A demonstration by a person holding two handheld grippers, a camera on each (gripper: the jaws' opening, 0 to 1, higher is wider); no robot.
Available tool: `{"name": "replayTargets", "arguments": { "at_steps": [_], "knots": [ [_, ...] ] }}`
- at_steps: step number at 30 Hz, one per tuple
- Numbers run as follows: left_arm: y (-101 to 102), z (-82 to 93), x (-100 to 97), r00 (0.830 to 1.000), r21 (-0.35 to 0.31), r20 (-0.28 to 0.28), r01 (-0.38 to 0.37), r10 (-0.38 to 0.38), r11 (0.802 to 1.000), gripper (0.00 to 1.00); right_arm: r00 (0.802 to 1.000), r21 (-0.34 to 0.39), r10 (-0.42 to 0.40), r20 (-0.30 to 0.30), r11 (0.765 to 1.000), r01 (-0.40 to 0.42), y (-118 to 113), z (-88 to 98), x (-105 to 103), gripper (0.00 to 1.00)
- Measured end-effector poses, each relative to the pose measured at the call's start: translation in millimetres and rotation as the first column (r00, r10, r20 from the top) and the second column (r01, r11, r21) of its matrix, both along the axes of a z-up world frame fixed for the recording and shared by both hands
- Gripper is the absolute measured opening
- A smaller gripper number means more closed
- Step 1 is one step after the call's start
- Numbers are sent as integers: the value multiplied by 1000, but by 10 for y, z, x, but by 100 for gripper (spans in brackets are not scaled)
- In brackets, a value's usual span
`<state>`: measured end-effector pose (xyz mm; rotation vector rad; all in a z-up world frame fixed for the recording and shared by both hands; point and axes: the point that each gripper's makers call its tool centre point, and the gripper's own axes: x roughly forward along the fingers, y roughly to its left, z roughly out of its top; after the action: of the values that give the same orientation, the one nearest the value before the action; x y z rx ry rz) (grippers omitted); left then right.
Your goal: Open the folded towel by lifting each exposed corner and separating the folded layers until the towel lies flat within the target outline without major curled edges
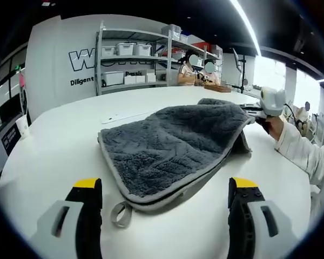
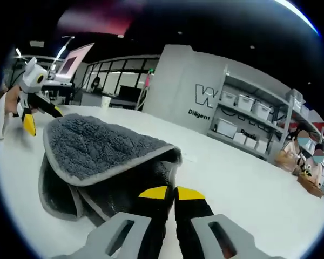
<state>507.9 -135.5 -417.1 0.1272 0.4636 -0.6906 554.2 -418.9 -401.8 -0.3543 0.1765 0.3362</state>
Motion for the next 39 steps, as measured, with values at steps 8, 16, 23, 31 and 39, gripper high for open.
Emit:
{"name": "replayTargets", "arguments": {
  "at_steps": [8, 16, 23, 31, 39],
  "knots": [
    [2, 1, 3, 1000, -4, -1, 1, -1, 1000, 95, 999, -102, -38, -3, 994, 37, -62, -109, 77, 0],
    [-3, -10, -5, 1000, -1, -4, 3, -3, 1000, 95, 998, -111, -53, -31, 993, 50, -114, -196, 110, 0],
    [-6, -14, -9, 1000, -1, -6, 4, -4, 1000, 95, 995, -143, -73, -67, 988, 63, -160, -296, 115, 3],
    [-12, -20, -11, 1000, 1, -10, 6, -6, 1000, 95, 986, -166, -160, -38, 974, 152, -361, -199, 113, 30],
    [-14, -27, -16, 1000, 7, -13, 8, -8, 1000, 95, 974, -105, -222, -53, 971, 216, -563, -127, 77, 53]
  ]
}}
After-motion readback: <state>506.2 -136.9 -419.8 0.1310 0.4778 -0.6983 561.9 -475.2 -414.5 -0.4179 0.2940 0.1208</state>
